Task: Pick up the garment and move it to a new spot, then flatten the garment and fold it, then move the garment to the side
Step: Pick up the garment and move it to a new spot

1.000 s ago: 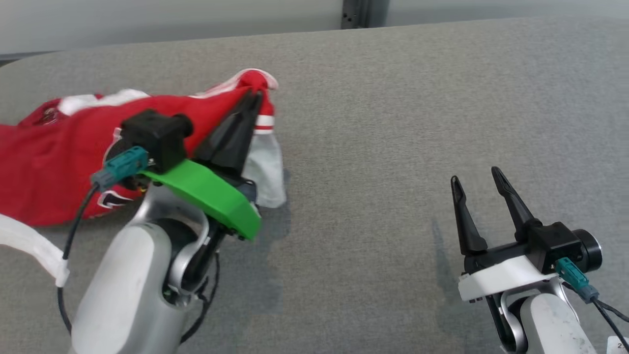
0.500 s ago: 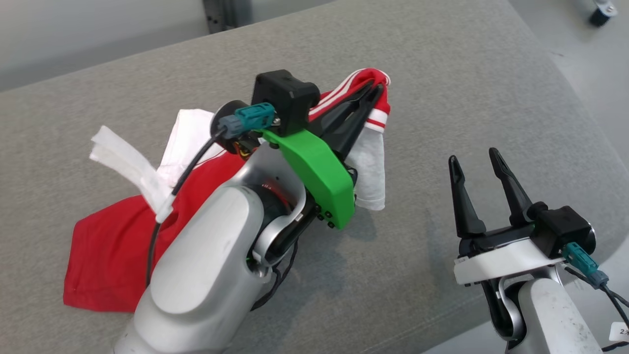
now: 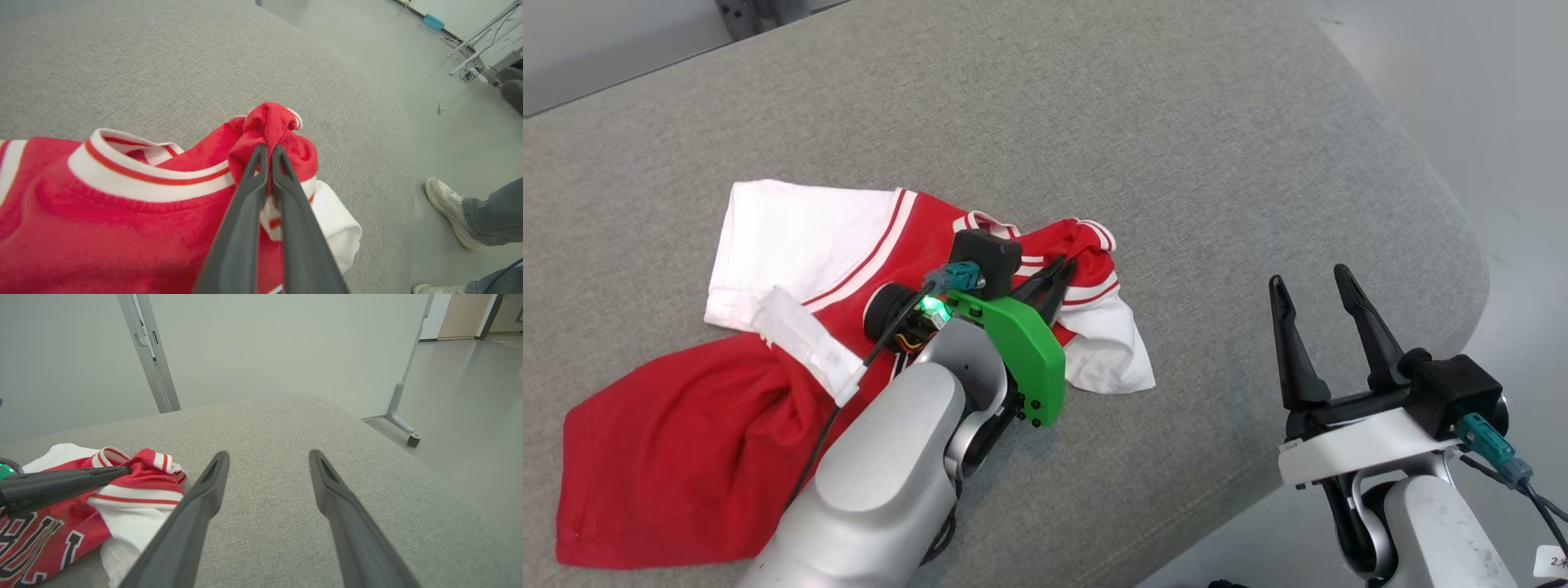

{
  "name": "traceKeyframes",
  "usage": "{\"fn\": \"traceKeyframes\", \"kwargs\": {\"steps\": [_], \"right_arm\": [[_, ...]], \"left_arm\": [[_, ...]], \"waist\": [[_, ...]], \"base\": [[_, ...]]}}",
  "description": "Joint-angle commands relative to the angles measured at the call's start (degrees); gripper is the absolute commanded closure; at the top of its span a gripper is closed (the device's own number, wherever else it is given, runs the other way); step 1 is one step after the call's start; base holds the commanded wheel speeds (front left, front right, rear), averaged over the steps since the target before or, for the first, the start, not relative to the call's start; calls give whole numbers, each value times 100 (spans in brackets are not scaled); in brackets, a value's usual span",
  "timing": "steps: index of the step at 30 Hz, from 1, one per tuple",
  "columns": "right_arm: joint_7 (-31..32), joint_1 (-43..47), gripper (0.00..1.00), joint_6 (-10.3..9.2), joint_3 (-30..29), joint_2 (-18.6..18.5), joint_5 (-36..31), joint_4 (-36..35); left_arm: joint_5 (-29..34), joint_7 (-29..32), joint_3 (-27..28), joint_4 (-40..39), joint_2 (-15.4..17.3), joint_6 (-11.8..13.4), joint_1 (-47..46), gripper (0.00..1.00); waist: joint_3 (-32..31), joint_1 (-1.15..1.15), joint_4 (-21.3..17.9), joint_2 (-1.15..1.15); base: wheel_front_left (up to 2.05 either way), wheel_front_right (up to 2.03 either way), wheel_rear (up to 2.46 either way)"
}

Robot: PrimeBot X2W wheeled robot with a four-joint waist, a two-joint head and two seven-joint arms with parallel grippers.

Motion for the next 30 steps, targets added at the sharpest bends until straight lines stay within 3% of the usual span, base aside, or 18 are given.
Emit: {"fn": "traceKeyframes", "kwargs": {"steps": [1,8,16,20,24,30], "right_arm": [[-20,52,0,-4,-24,4,-62,5],[-20,191,0,-5,-339,-4,-415,-169],[-19,696,0,-5,-787,-44,-847,-440],[-20,935,0,-4,-997,-118,-907,-475],[-20,1194,0,-5,-1168,-144,-919,-424],[-20,1382,0,-5,-1218,-105,-953,-234]], "left_arm": [[-61,-155,-25,25,4,-36,10,0],[142,-1420,-88,-501,40,226,471,0],[344,-2191,404,-1460,793,993,2084,0],[413,-2247,886,-1756,1044,1217,2845,0],[730,-2242,1601,-2055,1148,1174,3581,0],[1139,-2244,2609,-2251,915,792,4279,0]], "waist": [[-59,0,203,0],[-493,0,800,0],[-1201,0,1559,0],[-1426,0,1900,0],[-1588,0,2163,0],[-1675,0,2247,0]], "base": [[0,0,0],[0,0,0],[0,0,0],[0,0,0],[0,0,0],[0,0,0]]}}
